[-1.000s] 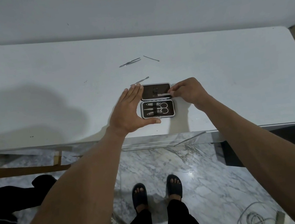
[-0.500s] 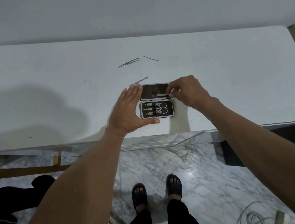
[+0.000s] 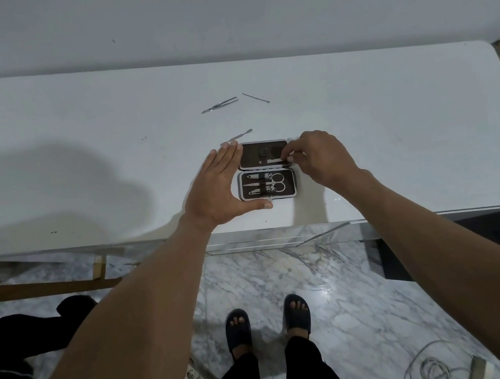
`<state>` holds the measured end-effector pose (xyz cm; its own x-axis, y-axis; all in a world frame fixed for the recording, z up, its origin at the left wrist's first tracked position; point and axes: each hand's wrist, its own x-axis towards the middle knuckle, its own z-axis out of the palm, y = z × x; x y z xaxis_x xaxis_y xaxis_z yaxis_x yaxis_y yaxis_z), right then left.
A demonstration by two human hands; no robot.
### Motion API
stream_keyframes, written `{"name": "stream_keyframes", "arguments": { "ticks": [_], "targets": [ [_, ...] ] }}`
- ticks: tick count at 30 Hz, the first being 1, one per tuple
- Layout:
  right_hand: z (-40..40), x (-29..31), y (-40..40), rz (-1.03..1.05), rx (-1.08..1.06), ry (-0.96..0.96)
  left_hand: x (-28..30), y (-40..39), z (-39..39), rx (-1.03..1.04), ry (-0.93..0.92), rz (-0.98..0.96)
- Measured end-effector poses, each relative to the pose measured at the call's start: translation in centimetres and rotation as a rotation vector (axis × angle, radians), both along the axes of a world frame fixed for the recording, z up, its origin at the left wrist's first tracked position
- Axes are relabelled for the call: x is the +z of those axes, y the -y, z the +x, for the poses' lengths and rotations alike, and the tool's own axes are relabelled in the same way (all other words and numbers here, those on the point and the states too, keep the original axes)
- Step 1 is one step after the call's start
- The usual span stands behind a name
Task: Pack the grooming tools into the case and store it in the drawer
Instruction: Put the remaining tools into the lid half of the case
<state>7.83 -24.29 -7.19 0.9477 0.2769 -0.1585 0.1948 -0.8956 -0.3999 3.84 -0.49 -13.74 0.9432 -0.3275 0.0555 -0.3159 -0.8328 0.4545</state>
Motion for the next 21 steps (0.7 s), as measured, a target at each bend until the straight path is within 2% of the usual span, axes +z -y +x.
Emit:
{"name": "stream_keyframes", "arguments": {
  "ticks": [17,21],
  "targets": [
    [-0.1,0.0,-1.6,-0.143,0.008,0.149,0.1,0.0,0.0,-0.001,0.006,0.016],
    [0.1,-0.2,-2.2,-0.161,0.055,0.127,0.2,0.1,-0.1,0.003,0.006,0.018]
  ]
}}
